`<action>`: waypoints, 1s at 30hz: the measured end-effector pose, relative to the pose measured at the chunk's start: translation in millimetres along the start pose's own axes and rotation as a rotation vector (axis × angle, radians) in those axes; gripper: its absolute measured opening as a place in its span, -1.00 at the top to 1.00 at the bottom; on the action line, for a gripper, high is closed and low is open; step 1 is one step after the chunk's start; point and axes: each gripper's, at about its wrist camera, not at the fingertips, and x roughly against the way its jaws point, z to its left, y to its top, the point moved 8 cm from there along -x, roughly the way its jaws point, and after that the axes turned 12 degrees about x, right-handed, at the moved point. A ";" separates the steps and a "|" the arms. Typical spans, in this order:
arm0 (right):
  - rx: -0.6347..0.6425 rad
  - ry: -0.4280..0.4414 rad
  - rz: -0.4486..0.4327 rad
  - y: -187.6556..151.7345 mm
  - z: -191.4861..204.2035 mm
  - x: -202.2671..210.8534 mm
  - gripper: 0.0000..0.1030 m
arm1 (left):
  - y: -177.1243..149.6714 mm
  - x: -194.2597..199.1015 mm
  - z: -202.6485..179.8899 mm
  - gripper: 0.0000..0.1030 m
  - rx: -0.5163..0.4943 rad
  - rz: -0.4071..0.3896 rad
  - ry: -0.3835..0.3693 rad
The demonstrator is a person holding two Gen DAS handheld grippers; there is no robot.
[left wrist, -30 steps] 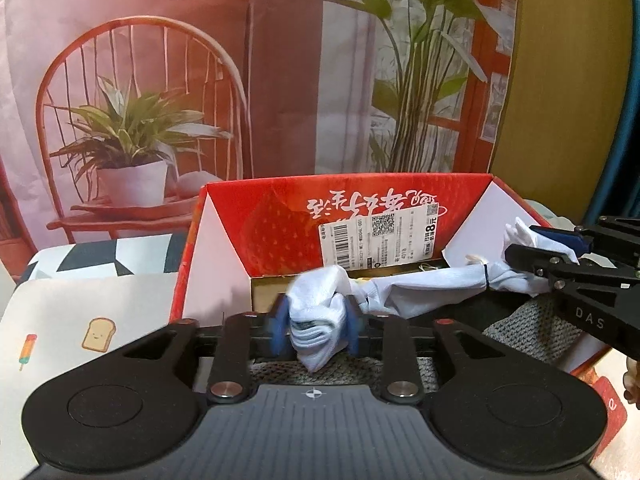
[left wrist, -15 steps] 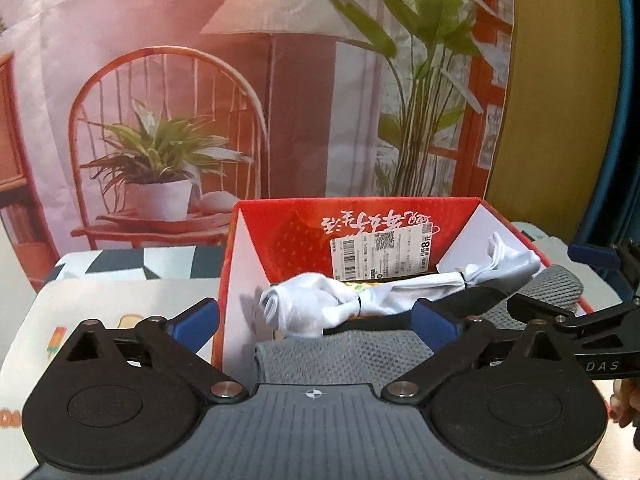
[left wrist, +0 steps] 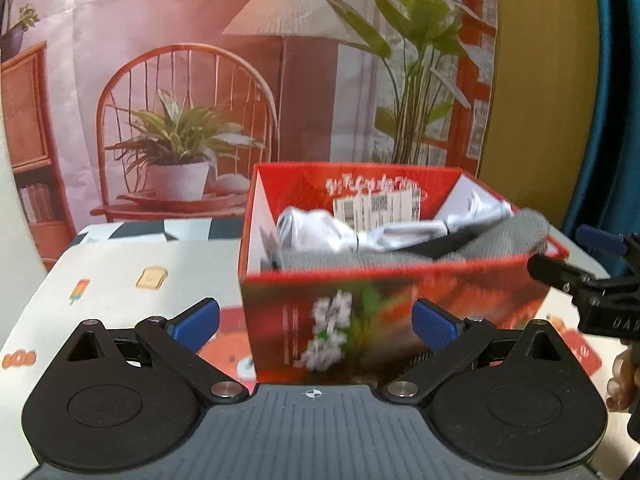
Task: Organize soft objects
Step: 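Move both grippers to the black glove beside the box and close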
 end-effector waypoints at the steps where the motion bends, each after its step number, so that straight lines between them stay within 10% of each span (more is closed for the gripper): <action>1: -0.007 0.002 -0.001 -3.0 1.3 2.7 -0.99 | -4.5 0.6 1.1 -1.00 0.000 0.006 0.001; 30: -0.113 0.152 0.261 -82.8 49.7 -33.7 -0.70 | -69.2 -45.0 23.2 -0.70 0.112 0.184 -0.027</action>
